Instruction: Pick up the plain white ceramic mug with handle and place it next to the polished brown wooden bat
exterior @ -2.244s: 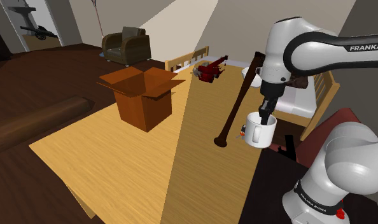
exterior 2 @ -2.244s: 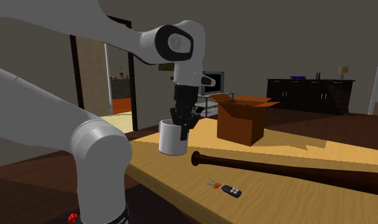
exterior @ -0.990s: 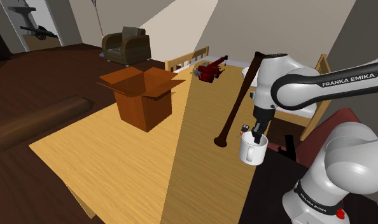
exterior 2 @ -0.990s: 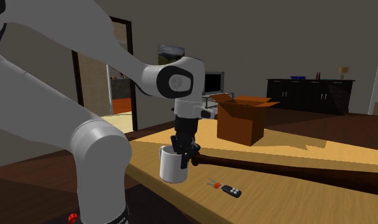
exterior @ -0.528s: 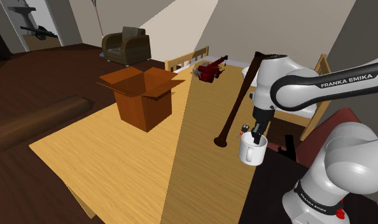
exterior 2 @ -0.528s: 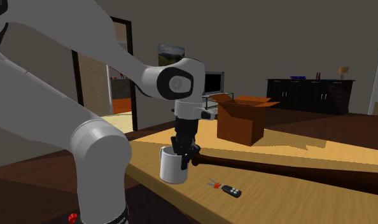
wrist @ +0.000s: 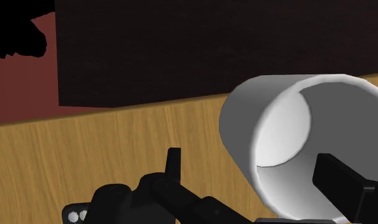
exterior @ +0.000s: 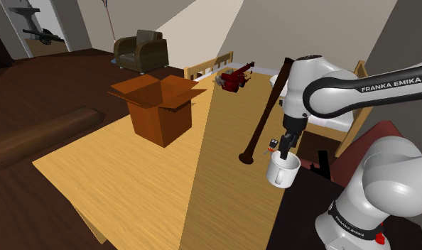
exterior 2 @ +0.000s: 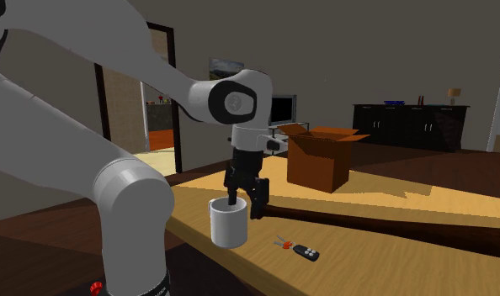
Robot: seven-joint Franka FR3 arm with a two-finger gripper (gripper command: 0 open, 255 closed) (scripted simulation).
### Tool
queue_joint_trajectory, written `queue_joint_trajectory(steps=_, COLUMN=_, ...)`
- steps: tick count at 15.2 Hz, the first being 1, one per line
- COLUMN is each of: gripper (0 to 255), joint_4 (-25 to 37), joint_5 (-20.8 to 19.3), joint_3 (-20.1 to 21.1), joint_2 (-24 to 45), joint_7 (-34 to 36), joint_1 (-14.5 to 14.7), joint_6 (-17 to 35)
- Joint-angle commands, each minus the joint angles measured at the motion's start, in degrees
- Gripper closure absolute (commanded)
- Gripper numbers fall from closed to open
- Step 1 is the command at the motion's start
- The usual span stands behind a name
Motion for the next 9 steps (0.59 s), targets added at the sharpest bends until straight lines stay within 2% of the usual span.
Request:
queue_joint_trajectory(steps=1, gripper=0, joint_4=2.98, joint_5=0.35, joint_3=0.3, joint_2=-1.0, joint_7=0.0, joint_1=0.18, joint_6=-4.06)
queue_joint_trajectory(steps=2, gripper=0, joint_4=4.38, joint_5=0.48, joint_3=0.42, joint_2=-1.26, joint_7=0.0, joint_1=0.25, joint_6=-5.72)
queue_joint_trajectory(steps=9, gripper=0, joint_4=4.38, joint_5=0.48, joint_3=0.42, joint_2=-1.26, joint_7=0.0, joint_1=0.25, joint_6=-5.72)
